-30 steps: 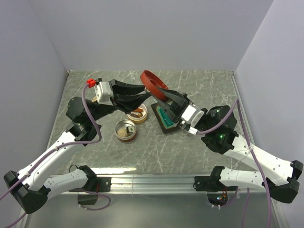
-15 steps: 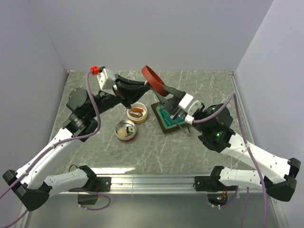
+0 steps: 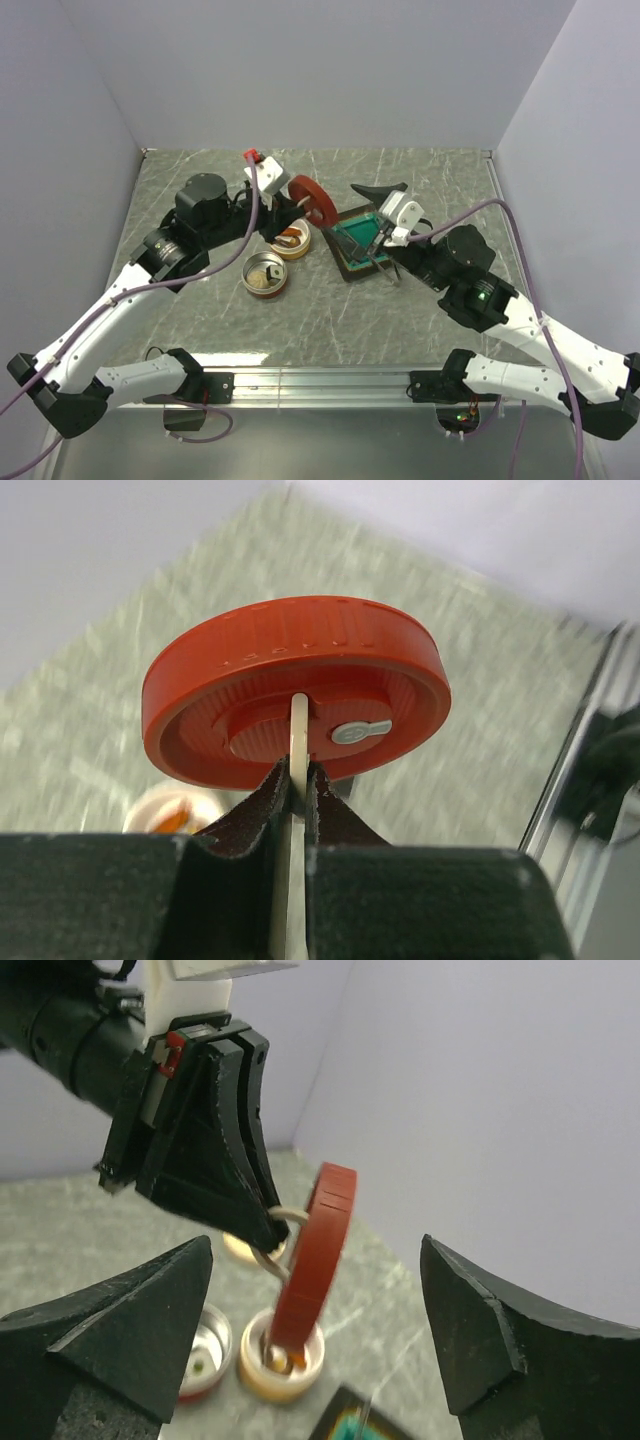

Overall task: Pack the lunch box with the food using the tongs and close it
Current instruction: Pass the lid of the lunch box from the right arm to the left, then put the lid back on the lunch box

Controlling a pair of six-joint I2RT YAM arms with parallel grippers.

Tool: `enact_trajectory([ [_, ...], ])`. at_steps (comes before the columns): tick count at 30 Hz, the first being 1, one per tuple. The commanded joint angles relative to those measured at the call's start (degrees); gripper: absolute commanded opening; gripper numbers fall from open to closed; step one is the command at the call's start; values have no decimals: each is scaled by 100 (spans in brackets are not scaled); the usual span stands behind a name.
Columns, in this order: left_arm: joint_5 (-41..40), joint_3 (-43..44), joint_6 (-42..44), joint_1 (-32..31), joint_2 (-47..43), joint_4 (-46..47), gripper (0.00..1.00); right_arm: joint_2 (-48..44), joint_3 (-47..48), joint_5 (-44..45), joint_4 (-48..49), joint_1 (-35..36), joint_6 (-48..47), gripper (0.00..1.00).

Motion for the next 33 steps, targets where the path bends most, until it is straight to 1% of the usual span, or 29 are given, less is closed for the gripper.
enact_trajectory([
  [1,-536,390,474,-9,127,-1062,0,-307,-139,165,-646,-173,352,91],
  [3,-599,522,615,17,259,-1477,0,-360,-156,165,-988,-349,474,92],
  [4,-538,723,624,35,469,-1975,0,-395,-139,148,-1094,-454,536,92],
  [5,-468,856,642,53,601,-2258,0,-396,-139,104,-1287,-725,606,92],
  [6,-354,1005,651,122,907,-2539,0,-387,-122,-1,-1367,-849,720,92],
  [7,74,1215,651,201,1023,-3030,0,-387,-121,-37,-1437,-981,773,92],
  [8,252,1261,599,298,1103,-3174,0,-378,-113,-89,-1560,-1217,817,92],
  [10,446,1174,371,509,1165,-3289,0,-352,-121,-221,-1709,-1421,879,92],
  [12,421,1077,204,641,1235,-3403,0,-334,-156,-283,-1789,-1632,888,92],
  [13,525,1068,-50,824,1357,-3656,0,-343,-174,-327,-1859,-1763,923,92],
  [14,613,1068,-96,826,1358,-3798,0,-343,-192,-353,-1903,-1765,941,92],
  [16,902,1120,-88,1220,1648,-4131,0,-378,-227,-424,-2008,-1905,976,92],
  [17,1270,1138,-61,1378,1753,-4412,0,-395,-244,-485,-2035,-1940,993,92],
  [18,1412,1121,-52,1623,1893,-4501,0,-430,-288,-503,-2053,-1949,994,92],
  [19,1466,1094,-44,1696,1929,-4554,0,-439,-306,-520,-2105,-1967,994,91],
  [20,1493,1077,-35,1748,1973,-4616,0,-439,-323,-564,-2132,-1967,959,91],
  [24,1029,796,-184,1880,2140,-4626,0,-440,-411,-512,-2150,-1975,906,90],
  [30,904,1084,-280,1933,2790,-4818,0,-422,-447,-538,-2167,-1975,897,90],
  [33,624,1182,-745,1942,3063,-4801,0,-422,-438,-564,-2202,-1967,879,89],
])
